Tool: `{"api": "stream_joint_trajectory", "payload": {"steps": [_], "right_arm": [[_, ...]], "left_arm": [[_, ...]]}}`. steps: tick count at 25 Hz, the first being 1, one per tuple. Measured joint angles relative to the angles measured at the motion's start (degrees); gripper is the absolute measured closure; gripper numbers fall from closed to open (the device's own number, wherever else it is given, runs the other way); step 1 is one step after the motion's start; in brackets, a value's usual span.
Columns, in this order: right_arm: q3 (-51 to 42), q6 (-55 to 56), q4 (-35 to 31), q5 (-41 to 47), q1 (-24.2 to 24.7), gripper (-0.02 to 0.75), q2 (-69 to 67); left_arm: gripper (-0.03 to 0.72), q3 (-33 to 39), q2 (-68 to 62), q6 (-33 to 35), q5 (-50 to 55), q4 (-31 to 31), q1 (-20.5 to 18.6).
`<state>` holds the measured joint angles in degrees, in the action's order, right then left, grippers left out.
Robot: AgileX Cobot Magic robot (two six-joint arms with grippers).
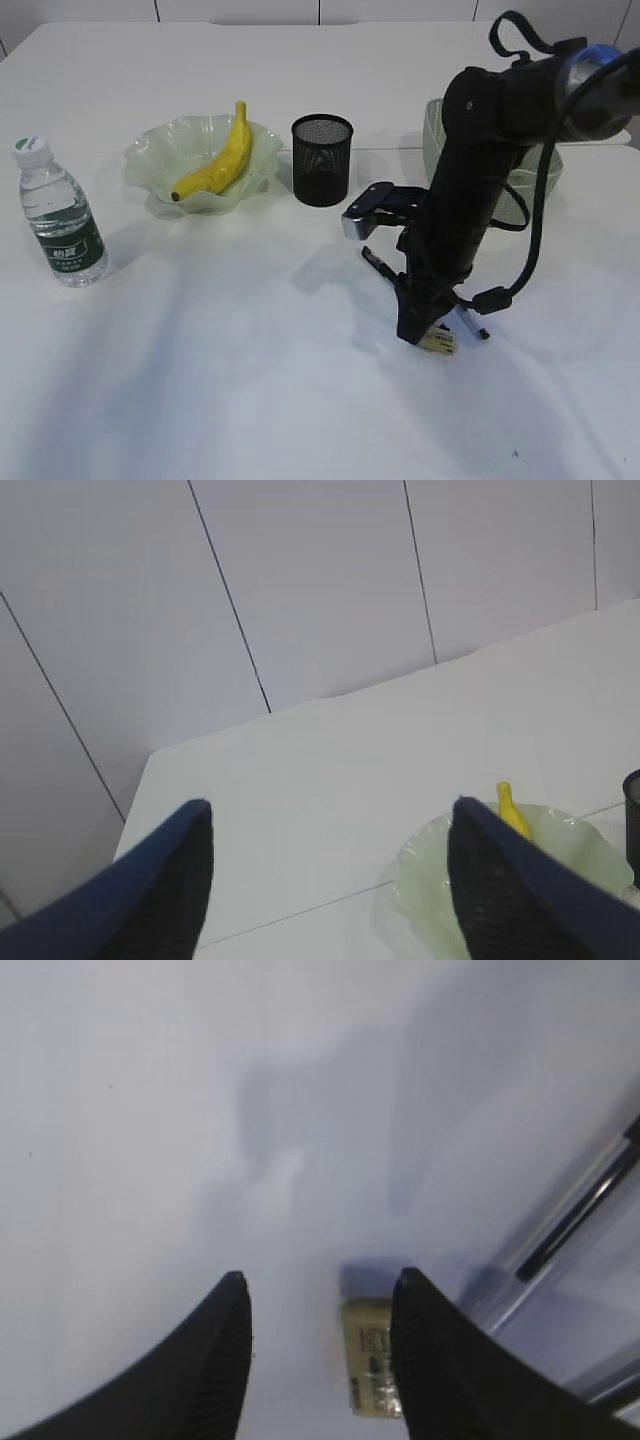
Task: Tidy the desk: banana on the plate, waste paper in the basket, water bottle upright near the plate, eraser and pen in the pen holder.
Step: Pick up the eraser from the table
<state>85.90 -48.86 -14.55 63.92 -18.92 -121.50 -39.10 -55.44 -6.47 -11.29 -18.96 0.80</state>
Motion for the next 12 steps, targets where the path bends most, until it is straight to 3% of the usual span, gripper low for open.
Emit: {"api": "stream_joint_trajectory", "payload": {"steps": [12], "right_arm": [[0.0, -2.36, 5.85, -4.05, -1.31, 0.393, -0.04]], "left_arm": [[0.168, 0.0, 0.0, 0.0, -0.05, 0.0, 0.0]]}}
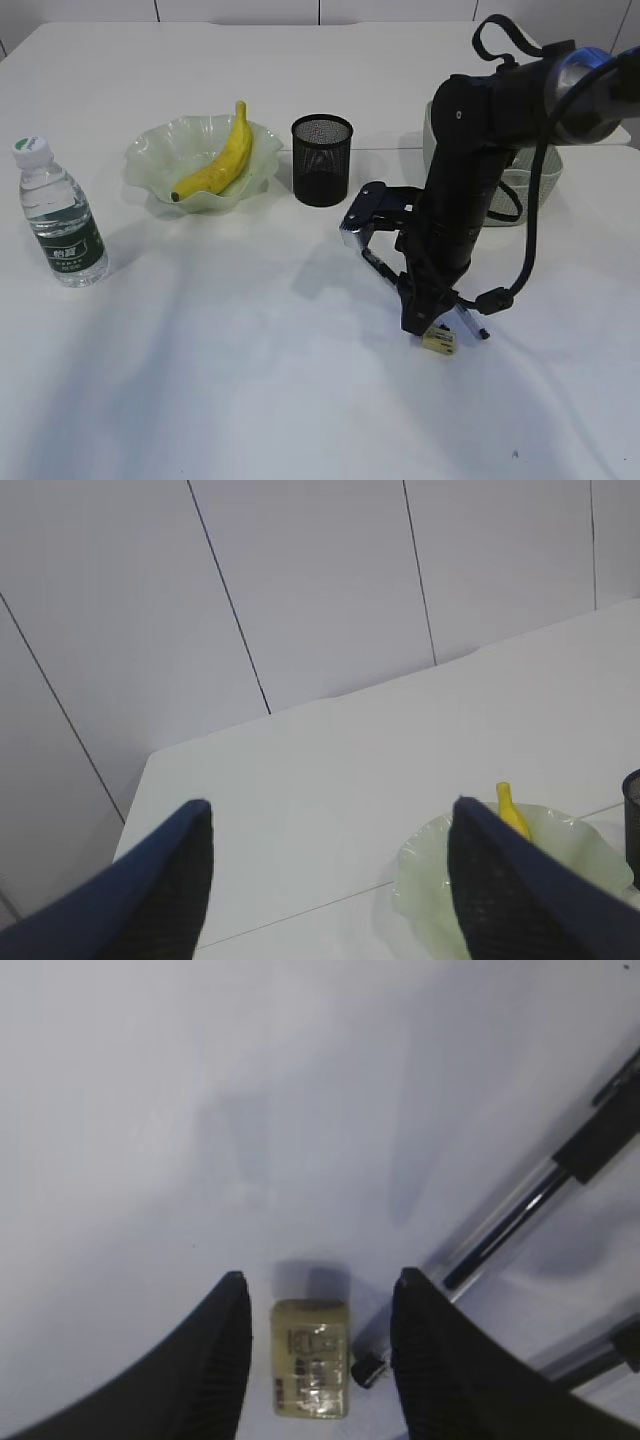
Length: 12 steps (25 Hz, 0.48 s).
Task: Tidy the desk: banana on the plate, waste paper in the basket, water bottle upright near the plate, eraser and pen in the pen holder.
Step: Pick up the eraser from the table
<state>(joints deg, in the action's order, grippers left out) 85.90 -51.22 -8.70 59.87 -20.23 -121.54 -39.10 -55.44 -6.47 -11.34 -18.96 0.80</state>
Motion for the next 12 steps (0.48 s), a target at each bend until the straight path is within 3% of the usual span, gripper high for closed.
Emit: {"api": "stream_joint_trajectory", "payload": {"steps": [12], "right_arm": [[0.0, -0.23, -0.39, -0.28, 0.0, 0.393, 0.0]], "left_arm": [[0.168, 0.0, 0.0, 0.0, 0.0, 0.0, 0.0]]}}
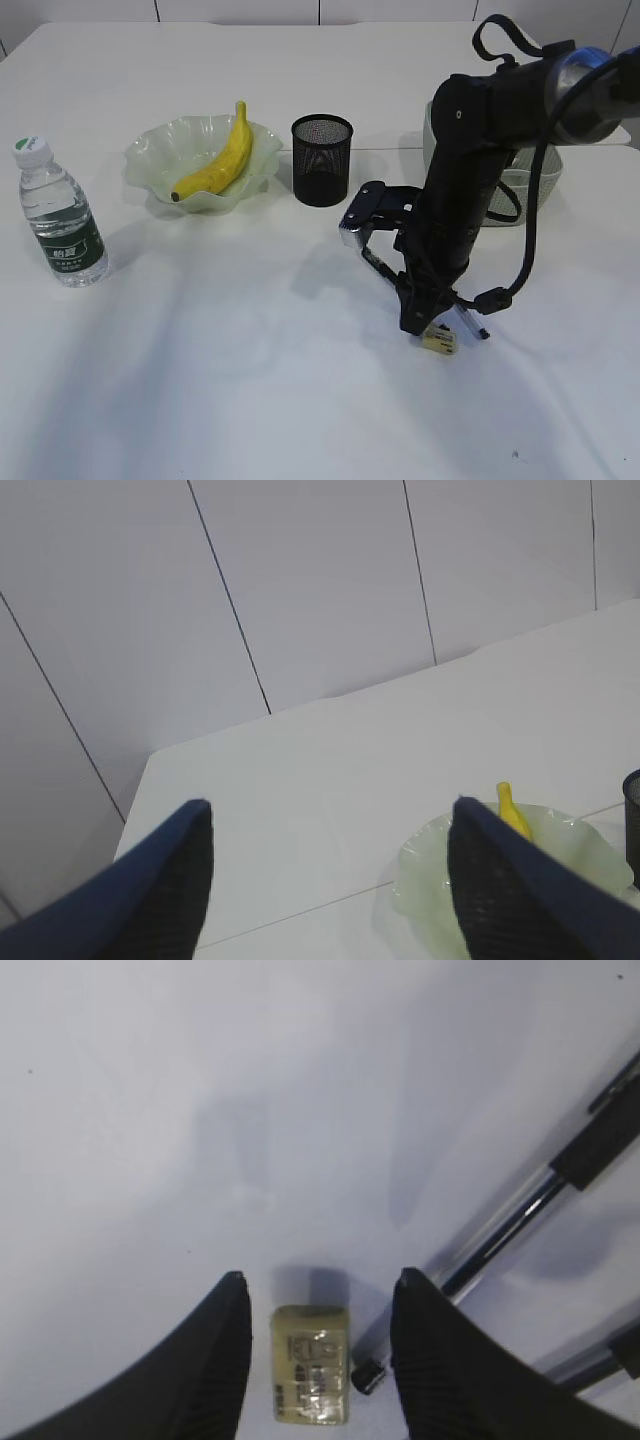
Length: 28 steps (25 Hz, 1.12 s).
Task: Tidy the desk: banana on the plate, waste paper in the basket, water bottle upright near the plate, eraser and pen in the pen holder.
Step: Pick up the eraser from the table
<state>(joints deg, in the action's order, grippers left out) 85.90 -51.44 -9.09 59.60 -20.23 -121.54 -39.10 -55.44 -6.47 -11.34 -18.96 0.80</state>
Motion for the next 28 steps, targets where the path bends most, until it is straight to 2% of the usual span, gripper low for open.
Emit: {"api": "stream_joint_trajectory", "payload": {"steps": [9, 16, 28], "right_arm": [[0.0, 0.0, -0.93, 0.1, 0.0, 0.393, 0.0], [0.0, -1.88, -5.76, -0.01, 0.0, 0.393, 0.0], [0.0, -2.79, -5.95, -0.13, 0.0, 0.393, -1.49]], "left_arm": [[0.168, 0.0, 0.0, 0.0, 0.0, 0.0, 0.0], [0.168, 0.0, 0.0, 0.0, 0.0, 0.0, 0.0], [0.168, 0.0, 0.0, 0.0, 0.0, 0.0, 0.0]]}}
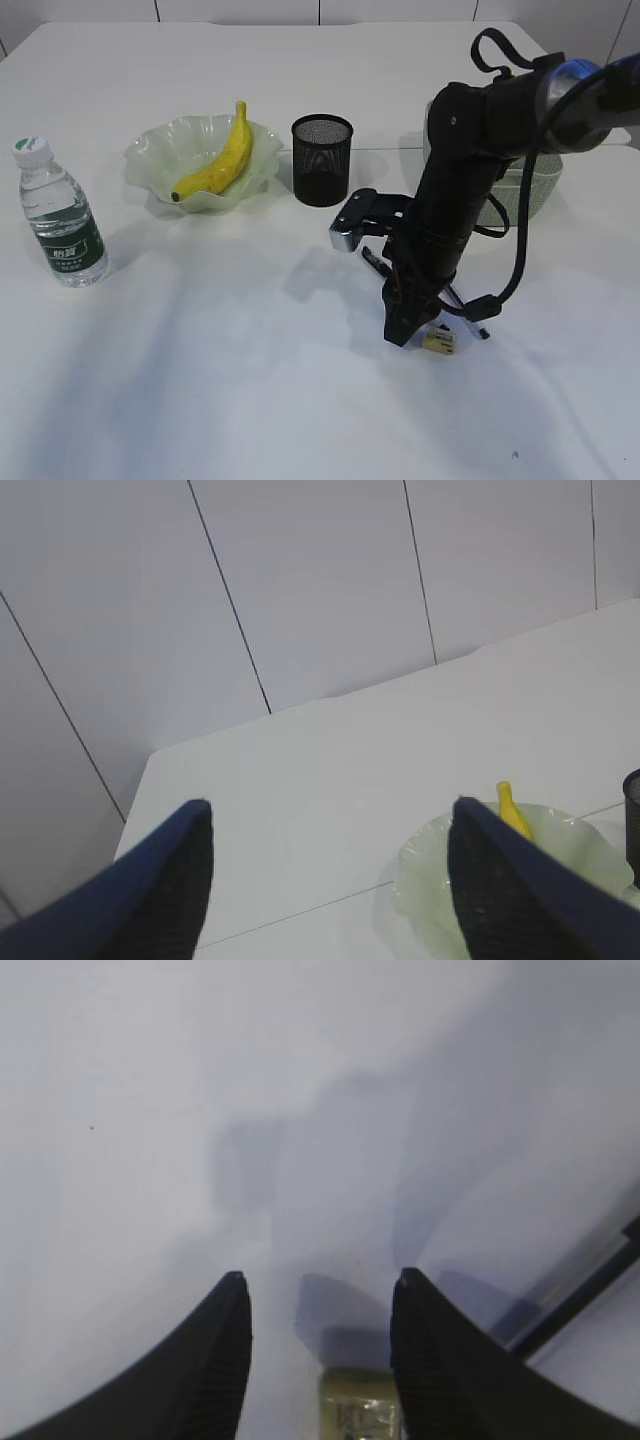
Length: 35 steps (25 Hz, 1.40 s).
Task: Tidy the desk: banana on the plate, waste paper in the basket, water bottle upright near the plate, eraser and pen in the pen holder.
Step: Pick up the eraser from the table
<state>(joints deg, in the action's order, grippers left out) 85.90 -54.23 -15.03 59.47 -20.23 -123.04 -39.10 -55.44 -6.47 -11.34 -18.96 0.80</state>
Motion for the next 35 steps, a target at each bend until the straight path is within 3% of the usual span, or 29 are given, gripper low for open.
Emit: {"api": "stream_joint_trajectory", "payload": {"steps": [35], "right_arm": [[0.0, 3.8, 9.45, 3.24, 0.0, 0.396, -0.58]], "left_arm": [[0.168, 0.0, 0.0, 0.0, 0.0, 0.0, 0.0]]}}
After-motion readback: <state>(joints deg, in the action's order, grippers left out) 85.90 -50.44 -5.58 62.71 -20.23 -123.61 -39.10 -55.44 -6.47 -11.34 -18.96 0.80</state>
